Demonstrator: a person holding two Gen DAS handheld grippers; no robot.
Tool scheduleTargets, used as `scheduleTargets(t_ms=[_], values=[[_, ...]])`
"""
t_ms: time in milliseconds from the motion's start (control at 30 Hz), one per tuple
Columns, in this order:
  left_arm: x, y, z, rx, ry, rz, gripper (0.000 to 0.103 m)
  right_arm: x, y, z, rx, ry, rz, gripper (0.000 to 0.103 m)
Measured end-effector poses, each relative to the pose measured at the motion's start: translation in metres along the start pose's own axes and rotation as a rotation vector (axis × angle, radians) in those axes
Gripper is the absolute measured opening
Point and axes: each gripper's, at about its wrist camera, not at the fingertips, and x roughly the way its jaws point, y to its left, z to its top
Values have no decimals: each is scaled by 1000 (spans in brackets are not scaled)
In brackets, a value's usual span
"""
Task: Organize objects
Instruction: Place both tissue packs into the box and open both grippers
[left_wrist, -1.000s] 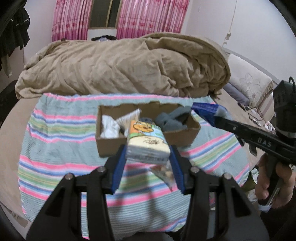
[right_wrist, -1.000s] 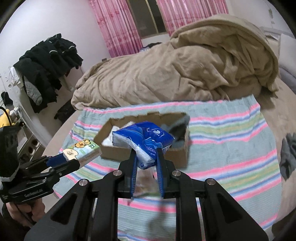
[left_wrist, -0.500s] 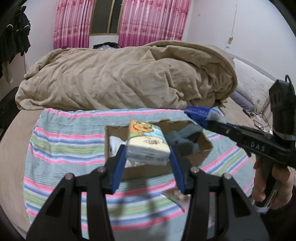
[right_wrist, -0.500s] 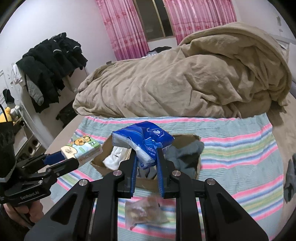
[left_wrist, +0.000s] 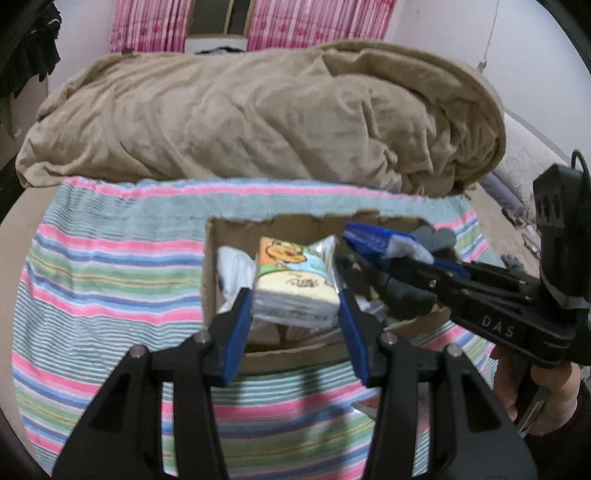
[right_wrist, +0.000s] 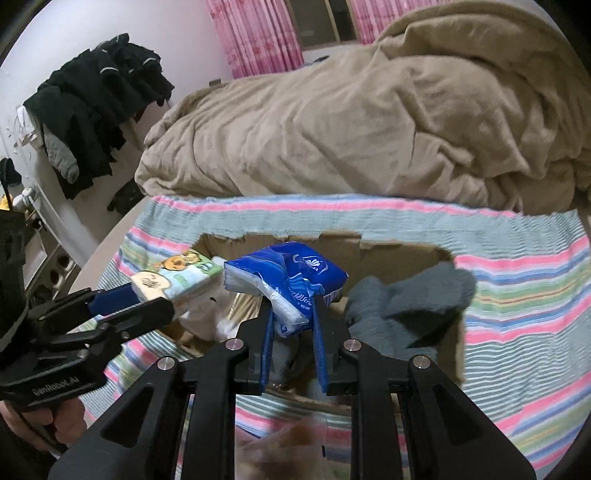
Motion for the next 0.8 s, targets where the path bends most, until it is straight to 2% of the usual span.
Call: scheduleTargets(t_ms=[267, 333, 400, 500, 567, 633, 800], values=[[28, 3, -5, -3, 66, 39, 48, 25, -12, -13, 17, 63, -31, 23], [29, 3, -7, 6, 73, 49, 49, 26, -12, -14, 18, 68, -27, 28], [27, 1, -8, 13, 76, 58, 50, 24, -10, -15, 9, 70, -18, 45], [15, 2, -9, 8, 59, 83, 64, 18, -6, -17, 3, 63, -17, 58], [8, 3, -10, 3, 47, 78, 69, 13, -3, -18, -3, 55, -26, 61], [0, 2, -12, 7, 42, 83, 69, 6, -1, -18, 0, 45, -20, 64], [-23, -1, -15, 5, 18, 82, 69, -13, 5, -19, 3, 24, -34, 65]])
